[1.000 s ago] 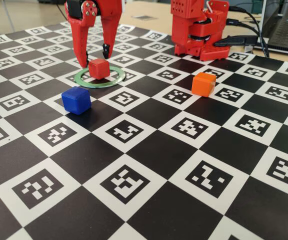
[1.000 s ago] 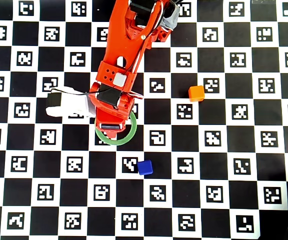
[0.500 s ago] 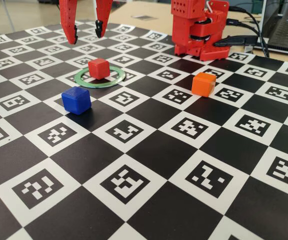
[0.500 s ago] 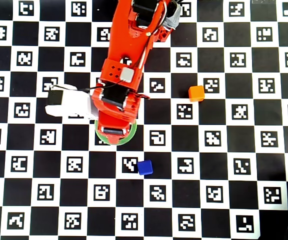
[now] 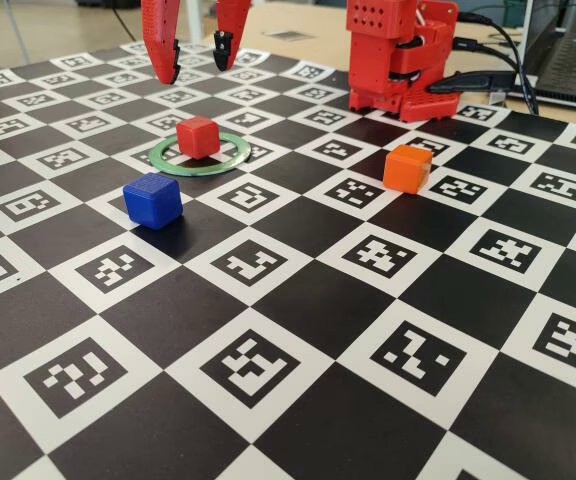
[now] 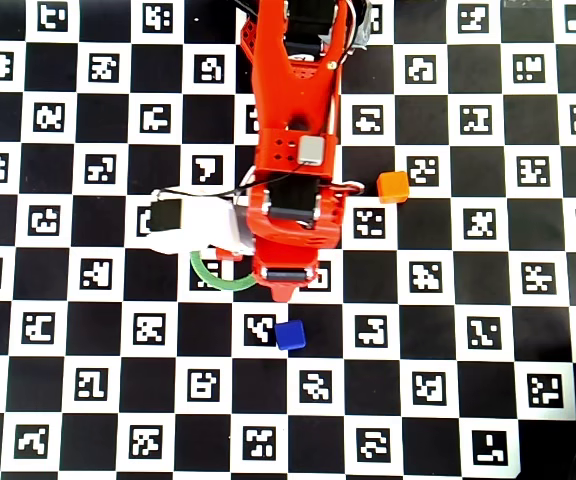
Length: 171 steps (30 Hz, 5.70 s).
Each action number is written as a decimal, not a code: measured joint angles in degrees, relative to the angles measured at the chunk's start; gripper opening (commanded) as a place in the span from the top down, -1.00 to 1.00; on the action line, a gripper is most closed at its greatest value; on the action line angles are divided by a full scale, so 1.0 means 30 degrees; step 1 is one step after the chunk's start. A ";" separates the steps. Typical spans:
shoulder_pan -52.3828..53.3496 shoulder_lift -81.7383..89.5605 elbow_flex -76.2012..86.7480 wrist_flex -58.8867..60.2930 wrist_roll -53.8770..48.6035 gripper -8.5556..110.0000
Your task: Grab the red cube then put it in the green circle then put the blue cube on top and finally the orange cube on top
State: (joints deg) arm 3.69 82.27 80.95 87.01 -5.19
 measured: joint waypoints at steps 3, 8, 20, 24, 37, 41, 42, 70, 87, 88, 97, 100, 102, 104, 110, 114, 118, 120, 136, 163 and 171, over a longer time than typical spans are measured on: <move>-0.0586 -0.0557 -0.0615 0.0352 0.0527 0.42; -0.1406 -0.1377 -0.1611 0.0381 0.1465 0.42; -0.1934 -0.4248 -0.4980 0.0293 0.3135 0.33; -0.1816 -0.4717 -0.5039 -0.0234 0.3105 0.33; -0.0674 -0.7617 -0.5039 -0.2842 0.1582 0.33; -0.0527 -0.8438 -0.5039 -0.3545 0.1318 0.33; -0.0498 -0.8584 -0.5039 -0.3750 0.1260 0.33; -0.0059 -0.9141 -0.4570 -0.5361 -0.0674 0.33; 0.0029 -0.9141 -0.4570 -0.5449 -0.2080 0.66; 0.0029 -0.9141 -0.4570 -0.5449 -0.2139 0.71; 0.0029 -0.9111 -0.4424 -0.5684 -0.2168 0.77; 0.0029 -0.9111 -0.4424 -0.5684 -0.1904 0.77; 0.0029 -0.9111 -0.4424 -0.5010 -0.1963 0.77; 0.0029 -0.8965 -0.4424 -0.4189 -0.1992 0.77; 0.0850 -0.7207 -0.4424 -0.1260 -0.2432 0.77; 0.2344 -0.4980 -0.4395 -0.0088 -0.3281 0.77; 0.4248 -0.2607 -0.3281 0.0293 -0.3955 0.77; 0.5127 -0.1582 -0.2578 0.0293 -0.4336 0.77; 0.7002 0.3369 0.3721 -0.1143 -0.5420 0.77; 0.5801 0.3369 0.7354 -0.4922 -0.5918 0.78; 0.4980 0.3369 0.7383 -0.5098 -0.5713 0.78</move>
State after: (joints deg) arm 18.63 92.37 103.10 71.72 -22.32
